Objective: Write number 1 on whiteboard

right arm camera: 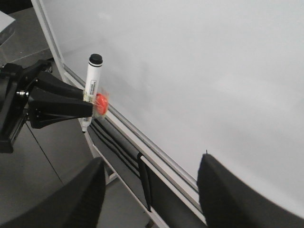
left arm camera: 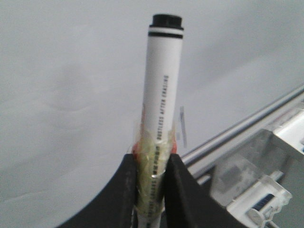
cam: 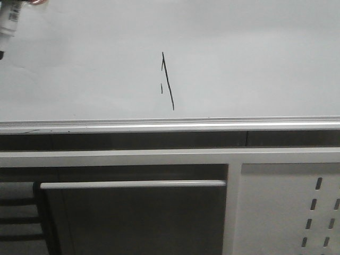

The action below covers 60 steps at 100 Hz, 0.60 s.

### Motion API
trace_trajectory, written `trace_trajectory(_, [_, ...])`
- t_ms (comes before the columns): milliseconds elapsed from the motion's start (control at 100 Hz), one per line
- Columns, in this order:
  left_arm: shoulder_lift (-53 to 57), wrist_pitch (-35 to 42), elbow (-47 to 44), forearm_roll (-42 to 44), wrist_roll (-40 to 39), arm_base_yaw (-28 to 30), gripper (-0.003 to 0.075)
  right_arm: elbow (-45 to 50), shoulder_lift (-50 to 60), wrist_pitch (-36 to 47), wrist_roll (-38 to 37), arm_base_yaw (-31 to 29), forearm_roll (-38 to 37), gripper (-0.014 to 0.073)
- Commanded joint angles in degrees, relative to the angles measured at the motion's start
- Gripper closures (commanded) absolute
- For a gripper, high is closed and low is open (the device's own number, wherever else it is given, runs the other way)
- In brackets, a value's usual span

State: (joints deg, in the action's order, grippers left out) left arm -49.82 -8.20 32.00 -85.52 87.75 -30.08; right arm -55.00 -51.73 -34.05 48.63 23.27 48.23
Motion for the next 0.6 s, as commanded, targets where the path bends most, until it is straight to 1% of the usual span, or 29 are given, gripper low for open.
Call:
trace_trajectory(0, [0.49, 5.50, 1.29, -3.00, 0.38, 0.10, 0.0741, -2.00, 0.88, 3.73, 0.02, -0.73, 2.04, 0.0207])
trace_trajectory(140, [-1.71, 12.57, 1.29, -4.81, 0.38, 0.10, 0.0741, -2.00, 0.76, 4.00, 0.02, -0.73, 2.04, 0.0207])
trace_trajectory(320, [-5.18, 15.48, 2.34, -3.66, 0.38, 0.10, 0.0741, -2.00, 0.76, 4.25, 0.02, -0.73, 2.04, 0.0207])
trace_trajectory(590, [-7.73, 17.72, 7.30, -0.32, 0.27, 0.10, 0.0741, -2.00, 0.76, 4.25, 0.02, -0.73, 2.04, 0.0207])
